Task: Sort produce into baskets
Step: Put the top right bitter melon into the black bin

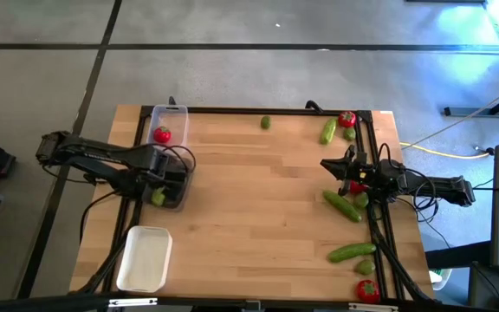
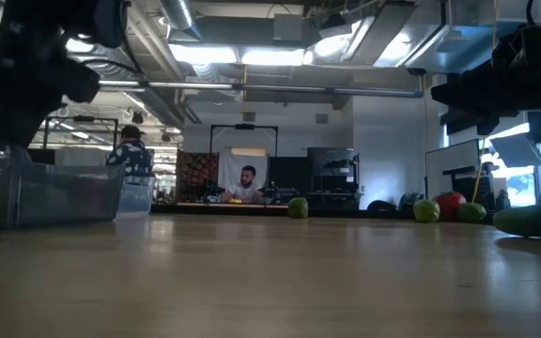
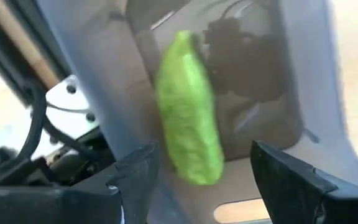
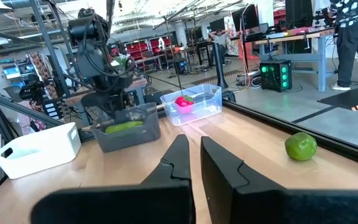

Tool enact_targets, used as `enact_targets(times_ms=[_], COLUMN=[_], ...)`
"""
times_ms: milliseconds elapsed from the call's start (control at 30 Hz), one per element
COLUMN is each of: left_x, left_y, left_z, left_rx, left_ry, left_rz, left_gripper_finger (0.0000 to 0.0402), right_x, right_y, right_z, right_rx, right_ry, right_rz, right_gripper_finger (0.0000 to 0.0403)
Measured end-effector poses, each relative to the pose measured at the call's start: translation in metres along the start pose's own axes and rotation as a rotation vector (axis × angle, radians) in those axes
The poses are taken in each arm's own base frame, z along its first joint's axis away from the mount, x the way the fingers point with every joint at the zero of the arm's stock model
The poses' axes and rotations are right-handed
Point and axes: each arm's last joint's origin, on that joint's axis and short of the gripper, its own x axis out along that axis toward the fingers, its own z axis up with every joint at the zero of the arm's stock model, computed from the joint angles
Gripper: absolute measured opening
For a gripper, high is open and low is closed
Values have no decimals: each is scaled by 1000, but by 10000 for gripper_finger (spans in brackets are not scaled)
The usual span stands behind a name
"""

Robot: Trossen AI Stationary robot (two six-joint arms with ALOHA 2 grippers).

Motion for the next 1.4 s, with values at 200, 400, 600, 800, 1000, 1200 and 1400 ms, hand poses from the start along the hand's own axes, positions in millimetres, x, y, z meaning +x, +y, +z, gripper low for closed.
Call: enact_targets(times_ms=[200, 400, 600, 800, 1000, 1200, 1400], left_x=[-23, -42, -53, -56, -49, -38, -34], left_y=[-13, -32, -54, -67, -72, -73, -73], left_z=[11, 23, 35, 42, 45, 45, 45], left_rx=[85, 244, 451, 582, 610, 577, 560], left_ry=[-156, -351, -608, -808, -921, -961, -971], left_rz=[-122, -296, -459, -530, -561, -543, -540], left_gripper_finger=[246, 246, 246, 246, 246, 246, 246], right_x=[0, 0, -1, 3, 19, 44, 70], right_y=[0, 0, 1, 3, 8, 18, 25], right_z=[0, 5, 14, 28, 41, 62, 78], right_rx=[0, -13, -32, -64, -113, -199, -346], right_ry=[-1, -50, -125, -103, -18, 60, 145], right_rz=[0, -13, -46, -101, -180, -225, -353], right_gripper_finger=[19, 19, 19, 19, 19, 19, 19])
